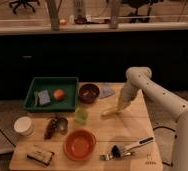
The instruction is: Place banana in table surface
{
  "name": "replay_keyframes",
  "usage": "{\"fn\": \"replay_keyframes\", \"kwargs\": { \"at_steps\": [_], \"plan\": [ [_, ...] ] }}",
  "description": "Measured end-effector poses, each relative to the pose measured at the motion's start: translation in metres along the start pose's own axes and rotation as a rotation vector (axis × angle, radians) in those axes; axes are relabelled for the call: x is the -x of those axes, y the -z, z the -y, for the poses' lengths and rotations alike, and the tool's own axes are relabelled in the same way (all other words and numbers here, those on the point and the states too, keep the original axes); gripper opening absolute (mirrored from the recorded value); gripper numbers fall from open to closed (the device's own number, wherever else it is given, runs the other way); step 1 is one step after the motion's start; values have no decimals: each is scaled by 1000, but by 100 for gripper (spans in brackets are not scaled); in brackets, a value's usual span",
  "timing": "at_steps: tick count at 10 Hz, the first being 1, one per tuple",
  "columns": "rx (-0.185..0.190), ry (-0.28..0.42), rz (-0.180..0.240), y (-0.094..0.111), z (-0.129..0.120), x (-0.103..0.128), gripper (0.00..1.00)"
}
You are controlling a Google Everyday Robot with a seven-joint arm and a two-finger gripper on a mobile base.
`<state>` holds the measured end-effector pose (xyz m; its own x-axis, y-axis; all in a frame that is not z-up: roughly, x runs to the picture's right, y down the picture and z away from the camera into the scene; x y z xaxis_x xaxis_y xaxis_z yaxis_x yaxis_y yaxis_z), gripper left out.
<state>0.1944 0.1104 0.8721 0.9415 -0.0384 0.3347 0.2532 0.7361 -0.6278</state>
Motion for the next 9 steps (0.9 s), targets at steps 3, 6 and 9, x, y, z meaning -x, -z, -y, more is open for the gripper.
{"fn": "replay_keyframes", "kwargs": {
  "at_steps": [3, 6, 9],
  "plan": [
    [3, 36, -18, 25, -5, 5, 0],
    [-3, 75, -33, 46, -11, 12, 0],
    [9, 113, -40, 53, -25, 18, 0]
  ]
}}
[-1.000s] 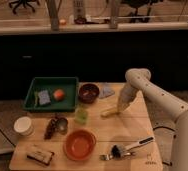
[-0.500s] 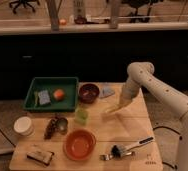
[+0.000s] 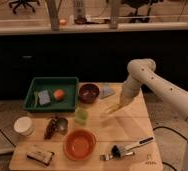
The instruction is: Place banana in table surface
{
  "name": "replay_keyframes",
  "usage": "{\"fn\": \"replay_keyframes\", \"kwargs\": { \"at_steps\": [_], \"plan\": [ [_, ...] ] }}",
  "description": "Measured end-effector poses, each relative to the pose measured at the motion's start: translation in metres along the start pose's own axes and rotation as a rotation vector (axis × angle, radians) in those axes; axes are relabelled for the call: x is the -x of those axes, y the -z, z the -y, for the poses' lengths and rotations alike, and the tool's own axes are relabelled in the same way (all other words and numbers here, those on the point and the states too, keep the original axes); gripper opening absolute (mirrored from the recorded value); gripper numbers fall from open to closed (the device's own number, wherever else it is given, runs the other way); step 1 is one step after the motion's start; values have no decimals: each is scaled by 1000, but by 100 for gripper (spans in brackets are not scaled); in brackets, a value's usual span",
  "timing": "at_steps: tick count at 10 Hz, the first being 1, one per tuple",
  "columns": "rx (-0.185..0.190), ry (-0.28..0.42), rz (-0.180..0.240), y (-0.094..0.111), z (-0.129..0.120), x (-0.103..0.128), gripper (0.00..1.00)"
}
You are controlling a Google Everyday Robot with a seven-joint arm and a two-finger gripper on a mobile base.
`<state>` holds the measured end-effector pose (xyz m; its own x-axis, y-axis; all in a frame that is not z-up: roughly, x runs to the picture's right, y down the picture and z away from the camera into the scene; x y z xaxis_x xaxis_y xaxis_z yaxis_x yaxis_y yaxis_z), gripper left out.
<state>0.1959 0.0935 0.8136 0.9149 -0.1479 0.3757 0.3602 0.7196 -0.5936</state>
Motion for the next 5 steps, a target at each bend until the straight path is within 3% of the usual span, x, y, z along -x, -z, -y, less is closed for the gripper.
{"fn": "replay_keyframes", "kwargs": {
  "at_steps": [5],
  "plan": [
    [22, 41, 5, 2, -22, -5, 0]
  ]
}}
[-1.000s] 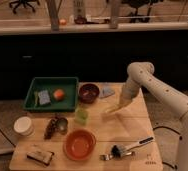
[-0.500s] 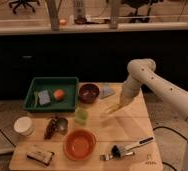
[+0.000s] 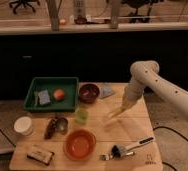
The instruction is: Place banana in table surface
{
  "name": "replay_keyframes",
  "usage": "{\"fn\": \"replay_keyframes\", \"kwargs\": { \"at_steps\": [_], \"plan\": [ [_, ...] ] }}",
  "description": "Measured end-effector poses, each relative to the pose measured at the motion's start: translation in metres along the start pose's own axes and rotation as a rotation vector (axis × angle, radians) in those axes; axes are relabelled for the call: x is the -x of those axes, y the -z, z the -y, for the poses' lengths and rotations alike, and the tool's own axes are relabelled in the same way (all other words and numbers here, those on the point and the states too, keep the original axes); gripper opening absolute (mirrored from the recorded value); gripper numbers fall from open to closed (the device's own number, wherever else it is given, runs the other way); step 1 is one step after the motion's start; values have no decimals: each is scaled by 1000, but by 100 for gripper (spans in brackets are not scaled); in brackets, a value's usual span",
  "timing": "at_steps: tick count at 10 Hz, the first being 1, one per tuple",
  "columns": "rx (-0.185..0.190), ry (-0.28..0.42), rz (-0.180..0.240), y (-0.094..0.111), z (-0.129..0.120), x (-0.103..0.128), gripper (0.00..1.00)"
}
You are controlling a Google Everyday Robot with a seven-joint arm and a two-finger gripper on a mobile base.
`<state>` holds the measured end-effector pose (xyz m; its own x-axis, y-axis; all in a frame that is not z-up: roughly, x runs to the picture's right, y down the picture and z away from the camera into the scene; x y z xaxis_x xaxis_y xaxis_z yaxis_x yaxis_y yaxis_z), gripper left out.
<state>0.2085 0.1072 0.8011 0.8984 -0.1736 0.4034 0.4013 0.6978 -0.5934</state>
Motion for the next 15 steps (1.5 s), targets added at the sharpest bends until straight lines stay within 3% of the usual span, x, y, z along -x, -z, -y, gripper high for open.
{"fn": "replay_keyframes", "kwargs": {
  "at_steps": [15],
  "plan": [
    [64, 165, 33, -38, -21, 1, 0]
  ]
}}
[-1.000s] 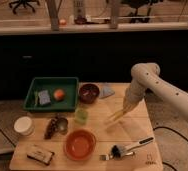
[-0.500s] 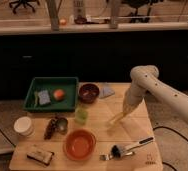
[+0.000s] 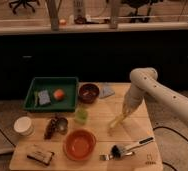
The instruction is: Place banana in table surface
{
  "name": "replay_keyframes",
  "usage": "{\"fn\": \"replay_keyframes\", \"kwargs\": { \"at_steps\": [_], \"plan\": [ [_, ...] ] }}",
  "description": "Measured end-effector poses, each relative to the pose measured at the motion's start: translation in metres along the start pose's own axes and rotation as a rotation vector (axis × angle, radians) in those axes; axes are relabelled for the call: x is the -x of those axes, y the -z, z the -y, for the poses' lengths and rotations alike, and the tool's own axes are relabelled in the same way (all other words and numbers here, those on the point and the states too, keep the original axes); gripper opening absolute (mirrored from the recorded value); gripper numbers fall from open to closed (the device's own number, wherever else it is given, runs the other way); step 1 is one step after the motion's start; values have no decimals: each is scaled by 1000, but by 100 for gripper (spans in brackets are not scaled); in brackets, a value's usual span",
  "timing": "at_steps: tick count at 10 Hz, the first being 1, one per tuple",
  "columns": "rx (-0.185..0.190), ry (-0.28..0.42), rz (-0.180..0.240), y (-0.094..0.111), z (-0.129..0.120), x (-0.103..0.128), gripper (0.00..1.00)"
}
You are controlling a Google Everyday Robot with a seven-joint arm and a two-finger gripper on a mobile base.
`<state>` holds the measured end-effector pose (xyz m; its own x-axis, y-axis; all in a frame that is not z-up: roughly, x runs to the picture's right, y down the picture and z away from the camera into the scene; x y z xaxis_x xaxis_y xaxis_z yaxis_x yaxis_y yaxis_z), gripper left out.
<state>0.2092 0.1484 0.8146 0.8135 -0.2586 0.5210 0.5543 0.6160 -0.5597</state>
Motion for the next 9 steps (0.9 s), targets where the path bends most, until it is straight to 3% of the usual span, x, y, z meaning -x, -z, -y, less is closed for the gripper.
{"fn": "replay_keyframes", "kwargs": {
  "at_steps": [9],
  "plan": [
    [19, 67, 31, -17, -8, -6, 6]
  ]
}}
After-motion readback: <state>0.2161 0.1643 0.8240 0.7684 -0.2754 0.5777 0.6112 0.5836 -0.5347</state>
